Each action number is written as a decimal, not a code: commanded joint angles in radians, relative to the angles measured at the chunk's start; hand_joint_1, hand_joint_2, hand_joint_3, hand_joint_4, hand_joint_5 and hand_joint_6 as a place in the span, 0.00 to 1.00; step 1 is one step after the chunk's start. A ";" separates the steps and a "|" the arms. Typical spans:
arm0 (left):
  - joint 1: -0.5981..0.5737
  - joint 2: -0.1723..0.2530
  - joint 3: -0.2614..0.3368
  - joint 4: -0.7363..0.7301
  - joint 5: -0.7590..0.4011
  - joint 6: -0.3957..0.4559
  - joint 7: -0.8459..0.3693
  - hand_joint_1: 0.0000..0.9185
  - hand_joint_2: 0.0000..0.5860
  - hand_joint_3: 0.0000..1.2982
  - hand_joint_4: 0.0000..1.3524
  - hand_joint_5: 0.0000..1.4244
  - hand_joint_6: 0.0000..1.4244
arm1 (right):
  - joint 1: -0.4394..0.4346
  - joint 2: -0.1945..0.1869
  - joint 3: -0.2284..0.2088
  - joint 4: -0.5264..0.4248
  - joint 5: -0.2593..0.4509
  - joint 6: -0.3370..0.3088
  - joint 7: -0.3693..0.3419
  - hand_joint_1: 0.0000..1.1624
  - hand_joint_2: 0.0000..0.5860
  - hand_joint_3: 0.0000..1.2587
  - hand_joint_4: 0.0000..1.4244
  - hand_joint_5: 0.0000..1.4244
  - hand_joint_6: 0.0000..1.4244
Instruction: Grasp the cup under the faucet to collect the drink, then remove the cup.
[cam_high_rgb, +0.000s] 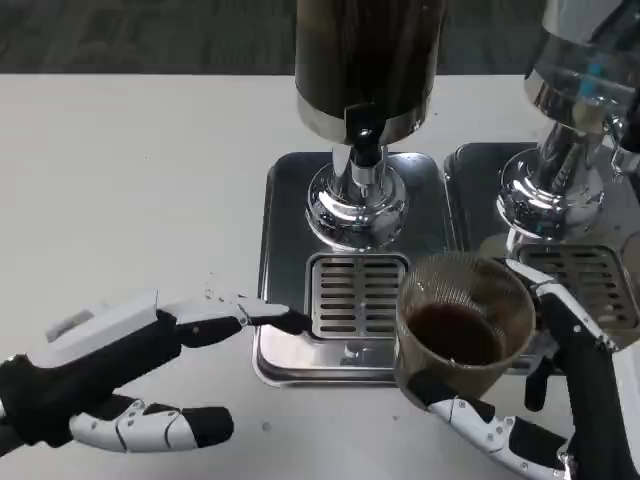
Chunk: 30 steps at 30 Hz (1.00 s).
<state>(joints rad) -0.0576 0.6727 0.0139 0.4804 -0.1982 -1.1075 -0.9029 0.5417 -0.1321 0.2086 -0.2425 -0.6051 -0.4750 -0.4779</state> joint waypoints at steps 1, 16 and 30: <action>0.032 0.032 -0.003 -0.045 -0.031 -0.026 0.013 0.00 0.30 0.14 0.11 0.09 0.09 | 0.018 0.002 -0.008 -0.047 0.013 -0.055 0.000 0.68 0.34 0.52 0.50 0.65 0.88; 0.075 0.104 -0.003 -0.093 -0.039 -0.183 0.063 0.00 0.28 0.12 0.06 0.04 0.06 | 0.069 0.004 -0.026 -0.092 0.020 -0.080 0.024 0.68 0.34 0.52 0.51 0.66 0.89; 0.066 0.162 -0.040 -0.061 -0.027 -0.274 0.129 0.00 0.26 0.14 0.07 0.04 0.05 | 0.089 0.012 -0.032 -0.110 0.021 -0.091 0.032 0.68 0.34 0.53 0.52 0.67 0.90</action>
<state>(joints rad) 0.0065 0.8090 -0.0171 0.4089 -0.2303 -1.3647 -0.7972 0.6320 -0.1278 0.1821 -0.3169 -0.6014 -0.5195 -0.4388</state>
